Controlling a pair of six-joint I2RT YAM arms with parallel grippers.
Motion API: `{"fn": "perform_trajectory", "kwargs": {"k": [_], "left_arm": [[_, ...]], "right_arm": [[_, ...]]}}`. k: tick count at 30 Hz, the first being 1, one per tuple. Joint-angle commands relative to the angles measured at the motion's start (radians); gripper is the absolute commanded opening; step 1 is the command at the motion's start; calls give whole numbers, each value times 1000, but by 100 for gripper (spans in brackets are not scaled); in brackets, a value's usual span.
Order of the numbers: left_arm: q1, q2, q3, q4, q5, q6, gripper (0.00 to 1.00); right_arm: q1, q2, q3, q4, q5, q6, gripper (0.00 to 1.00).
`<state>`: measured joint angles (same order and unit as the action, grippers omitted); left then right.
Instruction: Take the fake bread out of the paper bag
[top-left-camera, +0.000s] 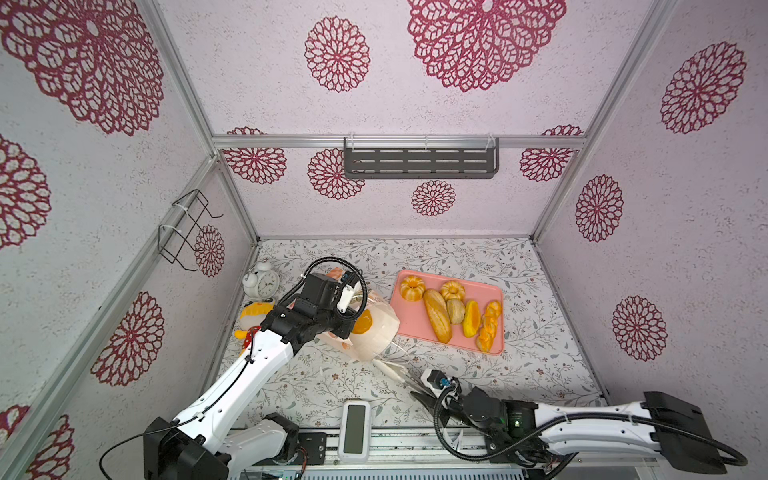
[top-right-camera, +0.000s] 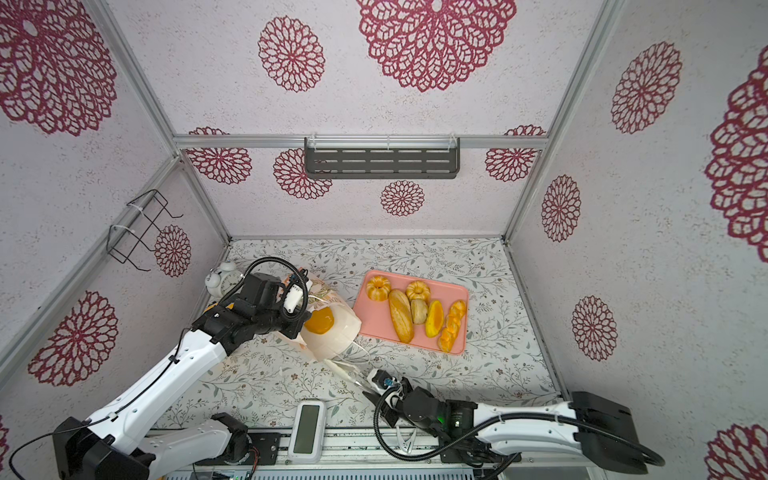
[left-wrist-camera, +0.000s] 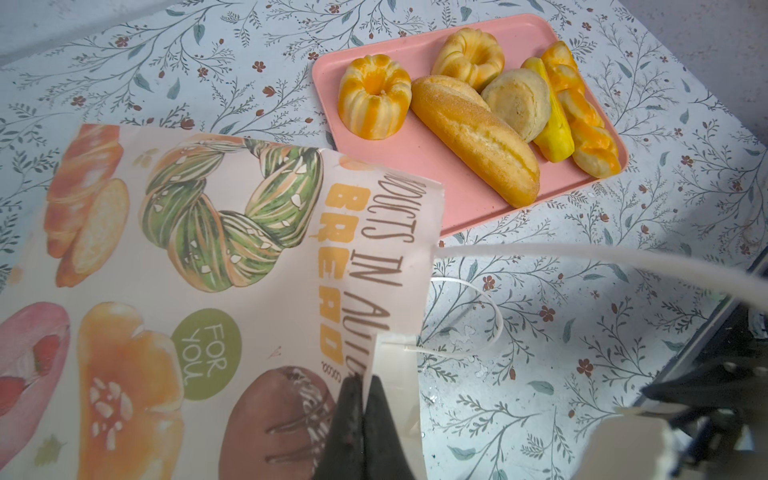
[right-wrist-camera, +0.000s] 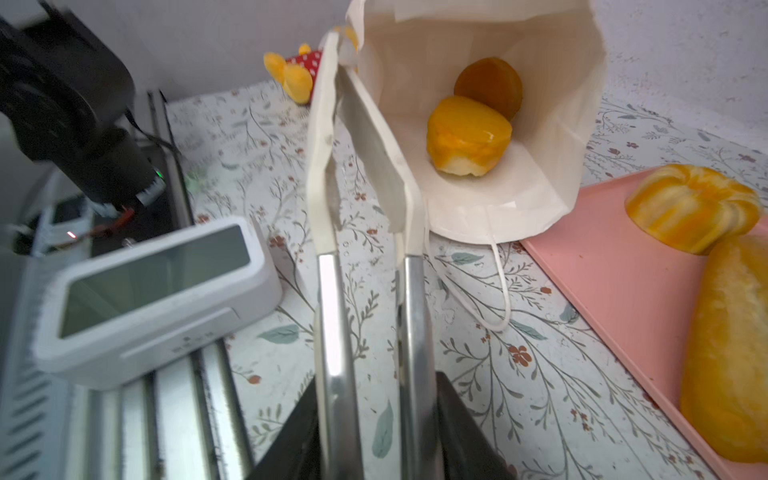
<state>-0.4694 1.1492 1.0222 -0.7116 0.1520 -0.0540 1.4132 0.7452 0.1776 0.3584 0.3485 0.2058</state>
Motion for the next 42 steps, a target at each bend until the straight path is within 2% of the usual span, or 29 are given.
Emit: {"fn": "perform_trajectory", "kwargs": {"k": [1,4,6,9,12,14,19,22,27,29,31,34,42], "left_arm": [[-2,-26,12,1,-3,13,0],[-3,-36,-7,16,-4,9,0],[-3,-42,-17,26,-2,4,0],[-2,-49,-29,42,-3,-5,0],[-3,-51,-31,47,-4,-9,0],[-2,-54,-30,47,-5,-14,0],[-2,-67,-27,53,-18,-10,0],[-3,-69,-28,62,-22,-8,0],[-2,-71,-40,76,15,-24,0],[-3,-77,-52,85,28,-27,0],[-2,-83,-60,88,35,-26,0],[-3,-87,-61,79,35,-26,0],[-4,-88,-50,75,36,-24,0]], "right_arm": [[-9,-178,39,-230,-26,138,33],[-27,-269,83,-347,-52,228,31],[-57,-266,127,-368,-100,266,31],[-148,-187,213,-337,-269,302,32],[-298,-54,319,-341,-479,367,34],[-358,18,366,-337,-571,421,34],[-420,97,362,-241,-739,629,34],[-421,154,315,-182,-829,746,30],[-439,185,255,-106,-823,819,32],[-461,223,268,-85,-840,836,38],[-484,266,290,-67,-857,840,50],[-526,330,328,-45,-888,840,61],[-595,454,402,-26,-950,887,73]]}}
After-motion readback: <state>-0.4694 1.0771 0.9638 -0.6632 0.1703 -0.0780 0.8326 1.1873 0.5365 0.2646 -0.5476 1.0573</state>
